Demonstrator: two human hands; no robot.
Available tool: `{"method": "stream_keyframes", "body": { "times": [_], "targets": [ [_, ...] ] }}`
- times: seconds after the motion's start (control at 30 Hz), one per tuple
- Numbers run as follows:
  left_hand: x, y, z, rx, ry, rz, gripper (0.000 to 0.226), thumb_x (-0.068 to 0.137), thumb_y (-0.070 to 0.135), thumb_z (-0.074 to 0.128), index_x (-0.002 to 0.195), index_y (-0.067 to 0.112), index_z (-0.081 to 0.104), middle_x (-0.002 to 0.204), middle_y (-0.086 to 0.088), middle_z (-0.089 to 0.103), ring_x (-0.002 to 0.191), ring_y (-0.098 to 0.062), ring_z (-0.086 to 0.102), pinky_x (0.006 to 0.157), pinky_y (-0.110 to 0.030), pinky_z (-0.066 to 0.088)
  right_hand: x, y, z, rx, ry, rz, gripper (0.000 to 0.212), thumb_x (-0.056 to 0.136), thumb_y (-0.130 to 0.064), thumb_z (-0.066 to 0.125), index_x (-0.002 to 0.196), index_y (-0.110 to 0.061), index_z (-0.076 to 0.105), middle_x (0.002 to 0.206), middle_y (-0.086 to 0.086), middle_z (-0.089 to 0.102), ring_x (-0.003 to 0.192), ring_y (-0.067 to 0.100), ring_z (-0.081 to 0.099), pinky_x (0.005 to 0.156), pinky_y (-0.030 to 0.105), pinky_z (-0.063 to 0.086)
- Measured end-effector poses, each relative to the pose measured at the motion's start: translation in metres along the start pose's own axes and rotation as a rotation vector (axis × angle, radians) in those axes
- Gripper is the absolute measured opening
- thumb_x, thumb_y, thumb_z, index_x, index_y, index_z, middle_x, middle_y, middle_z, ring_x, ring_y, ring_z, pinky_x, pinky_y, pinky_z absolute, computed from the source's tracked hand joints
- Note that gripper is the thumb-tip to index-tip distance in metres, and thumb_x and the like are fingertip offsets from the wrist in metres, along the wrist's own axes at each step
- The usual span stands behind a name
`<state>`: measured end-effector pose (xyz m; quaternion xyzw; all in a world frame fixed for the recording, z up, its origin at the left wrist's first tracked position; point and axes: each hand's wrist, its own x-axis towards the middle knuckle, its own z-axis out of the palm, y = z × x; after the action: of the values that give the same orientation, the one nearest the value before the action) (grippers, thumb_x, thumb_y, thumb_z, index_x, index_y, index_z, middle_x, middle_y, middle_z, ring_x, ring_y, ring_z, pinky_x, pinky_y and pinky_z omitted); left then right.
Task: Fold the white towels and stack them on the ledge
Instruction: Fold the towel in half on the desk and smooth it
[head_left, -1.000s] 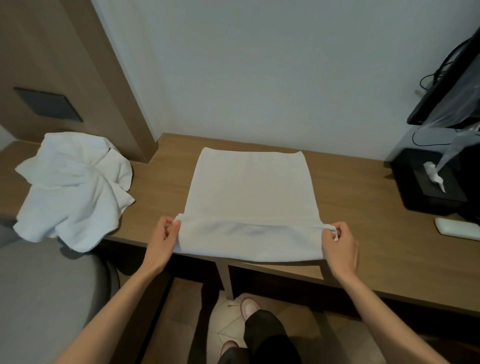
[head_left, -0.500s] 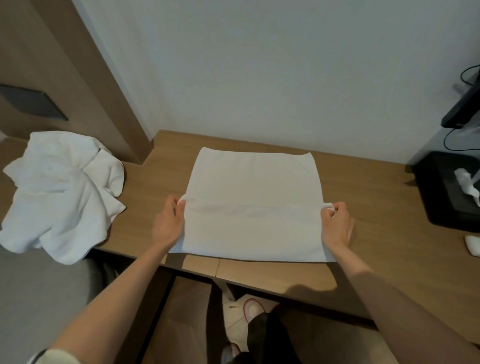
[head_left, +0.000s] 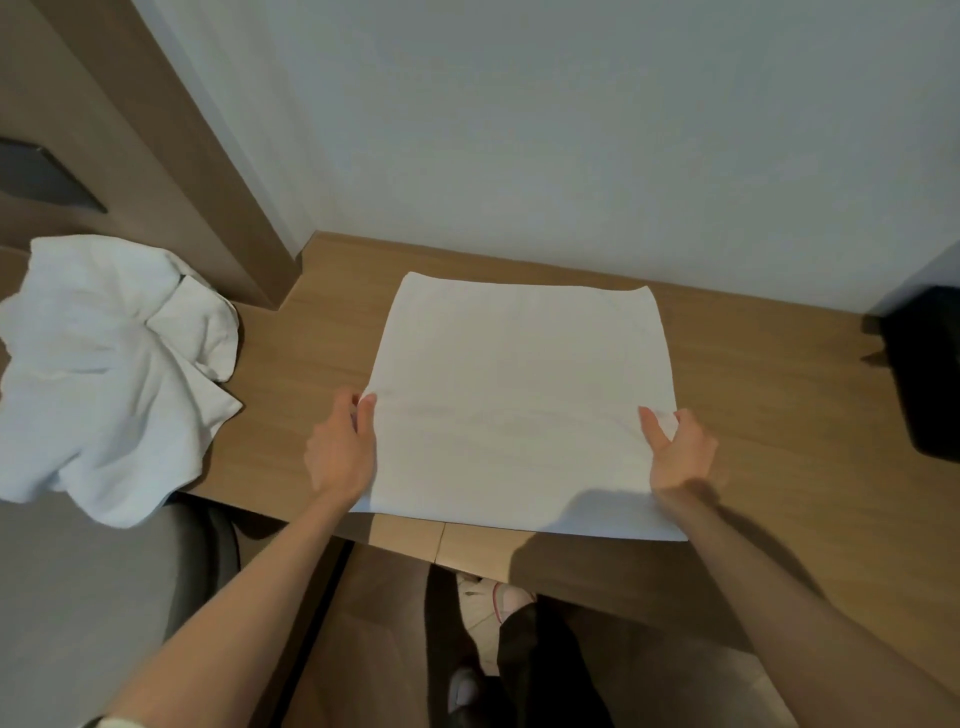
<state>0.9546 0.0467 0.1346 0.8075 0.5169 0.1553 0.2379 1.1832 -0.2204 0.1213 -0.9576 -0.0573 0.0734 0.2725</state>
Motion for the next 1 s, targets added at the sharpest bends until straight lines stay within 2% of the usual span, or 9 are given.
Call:
{"method": "stream_keyframes", "body": {
  "times": [0.2,0.27,0.4,0.57,0.67,0.77,0.83,0.9,1.0],
  "targets": [
    [0.013,0.017,-0.01,-0.174,0.075,0.049,0.025,0.101,0.042,0.036,0.092,0.02,0.045,0.066,0.003,0.053,0.057,-0.011,0.051,0.05,-0.027,0.033,0.012,-0.015,-0.013,0.241,0.092,-0.055,0.038,0.094,-0.052,0.046,0.093,-0.015,0.053,0.08,0.003,0.058,0.067,0.019,0.054,0.059,0.032,0.043],
    [0.021,0.02,-0.009,-0.141,0.05,0.04,0.024,0.1,0.042,0.036,0.095,0.02,0.045,0.068,0.003,0.053,0.06,-0.01,0.052,0.051,-0.025,0.032,0.019,-0.021,-0.014,0.209,0.061,-0.051,0.037,0.094,-0.051,0.046,0.095,-0.014,0.053,0.08,0.004,0.058,0.063,0.014,0.052,0.055,0.029,0.041],
    [0.024,0.013,0.003,0.042,-0.068,0.03,0.028,0.101,0.043,0.033,0.098,0.019,0.046,0.067,0.004,0.052,0.058,-0.013,0.053,0.053,-0.027,0.035,0.023,-0.013,-0.002,0.079,-0.049,0.024,0.044,0.097,-0.046,0.045,0.107,-0.005,0.054,0.095,0.016,0.061,0.083,0.034,0.058,0.066,0.038,0.044],
    [0.021,0.01,0.013,0.129,-0.009,0.031,0.026,0.101,0.041,0.032,0.096,0.02,0.045,0.063,0.005,0.049,0.053,-0.01,0.046,0.046,-0.026,0.026,0.022,-0.013,0.008,-0.15,0.014,0.019,0.042,0.097,-0.05,0.04,0.101,-0.01,0.05,0.09,0.014,0.062,0.077,0.03,0.056,0.066,0.037,0.044],
    [0.018,0.015,0.013,0.113,-0.024,0.034,0.025,0.102,0.038,0.034,0.105,0.016,0.047,0.072,-0.003,0.058,0.056,-0.014,0.049,0.05,-0.029,0.032,0.02,-0.016,0.006,-0.155,0.052,0.017,0.035,0.097,-0.046,0.044,0.101,-0.012,0.049,0.095,0.012,0.059,0.078,0.026,0.054,0.066,0.035,0.042],
    [0.012,0.026,0.006,0.136,0.041,0.006,0.03,0.1,0.029,0.043,0.125,0.012,0.045,0.106,-0.01,0.059,0.085,-0.021,0.056,0.07,-0.033,0.045,0.012,-0.021,0.001,-0.25,0.172,-0.123,0.027,0.095,-0.026,0.055,0.117,-0.011,0.051,0.117,0.013,0.054,0.102,0.029,0.049,0.084,0.039,0.042],
    [-0.004,0.044,0.012,0.203,0.152,0.165,0.036,0.099,0.023,0.046,0.134,0.011,0.046,0.124,-0.012,0.055,0.108,-0.024,0.053,0.09,-0.036,0.045,-0.007,-0.036,0.005,-0.194,0.229,-0.285,0.031,0.093,-0.01,0.055,0.125,-0.01,0.053,0.13,0.014,0.051,0.117,0.031,0.047,0.099,0.04,0.035],
    [-0.032,0.071,0.029,0.128,0.054,0.373,0.041,0.101,0.021,0.042,0.142,0.013,0.041,0.14,-0.01,0.048,0.129,-0.025,0.045,0.108,-0.039,0.034,-0.037,-0.061,0.018,-0.141,0.096,-0.458,0.037,0.097,-0.01,0.048,0.134,-0.011,0.051,0.144,0.011,0.044,0.134,0.028,0.038,0.114,0.039,0.02],
    [-0.068,0.092,0.063,0.245,-0.245,0.481,0.051,0.104,0.033,0.022,0.153,0.021,0.013,0.16,0.002,0.01,0.148,-0.017,0.005,0.12,-0.039,0.0,-0.074,-0.083,0.052,-0.387,-0.236,-0.54,0.052,0.104,-0.03,0.028,0.153,-0.025,0.01,0.161,0.0,0.003,0.148,0.021,0.0,0.119,0.045,-0.004]
  ]
}}
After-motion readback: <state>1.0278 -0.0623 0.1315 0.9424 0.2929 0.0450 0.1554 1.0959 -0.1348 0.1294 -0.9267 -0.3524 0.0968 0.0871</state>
